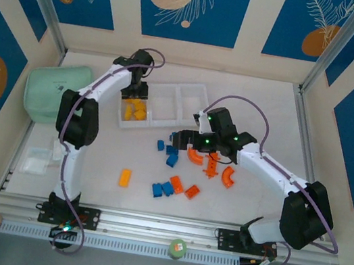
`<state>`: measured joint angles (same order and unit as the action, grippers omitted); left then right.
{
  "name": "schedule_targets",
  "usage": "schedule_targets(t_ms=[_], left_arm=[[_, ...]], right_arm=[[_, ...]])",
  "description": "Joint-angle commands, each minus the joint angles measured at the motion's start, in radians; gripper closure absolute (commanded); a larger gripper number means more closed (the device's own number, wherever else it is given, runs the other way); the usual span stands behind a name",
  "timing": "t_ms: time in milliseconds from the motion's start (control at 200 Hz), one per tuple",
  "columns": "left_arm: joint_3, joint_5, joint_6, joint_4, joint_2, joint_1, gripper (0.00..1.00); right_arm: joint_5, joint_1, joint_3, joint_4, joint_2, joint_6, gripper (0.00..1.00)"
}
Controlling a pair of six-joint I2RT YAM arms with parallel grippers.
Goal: Sort the legos into containers by color
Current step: Place the lego in the container, then pick up the lego from the middle-left of the table.
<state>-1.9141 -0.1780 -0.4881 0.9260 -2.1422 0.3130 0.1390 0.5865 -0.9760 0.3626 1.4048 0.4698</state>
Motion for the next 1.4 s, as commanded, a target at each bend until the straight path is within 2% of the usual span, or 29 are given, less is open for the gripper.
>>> schedule_targets(t_ms=[0, 95, 380, 740, 880, 1065, 1220, 1310, 1395], left_arm=[[-0.021, -0.007, 0.022, 0.048, 0.06, -0.008, 0.44], [0.069, 0.046, 0.014, 0.034, 0.153, -0.004, 0.42], [0.563, 0.158, -0.063, -0.062, 0.544, 0.046, 0.36], [0.988, 0.142, -0.292, -0.058, 0.881, 0.263, 0.3], [1.064, 0.109, -0.361, -0.045, 0.91, 0.335, 0.27], [1.155, 0.12, -0.42, -0.116, 0.901, 0.406, 0.24], [1.184, 0.099, -0.442, -0.156, 0.838, 0.441, 0.22], [1.199, 0.153, -0.44, -0.265, 0.782, 0.472, 0.24], [1.18, 0.135, -0.457, -0.273, 0.718, 0.503, 0.28]], right_arm=[[0.037, -0.004, -0.043, 0.047, -0.003, -0.028, 0.01], [0.04, 0.005, -0.044, 0.067, -0.008, -0.036, 0.01], [0.023, 0.065, 0.002, 0.119, -0.031, -0.04, 0.01], [0.022, 0.16, 0.154, 0.025, -0.083, 0.03, 0.01], [0.015, 0.209, 0.207, -0.028, -0.089, 0.066, 0.01], [-0.015, 0.238, 0.264, -0.087, -0.092, 0.121, 0.01], [-0.023, 0.238, 0.275, -0.111, -0.098, 0.136, 0.01], [-0.024, 0.236, 0.267, -0.107, -0.088, 0.129, 0.01], [-0.021, 0.233, 0.25, -0.093, -0.075, 0.117, 0.01]])
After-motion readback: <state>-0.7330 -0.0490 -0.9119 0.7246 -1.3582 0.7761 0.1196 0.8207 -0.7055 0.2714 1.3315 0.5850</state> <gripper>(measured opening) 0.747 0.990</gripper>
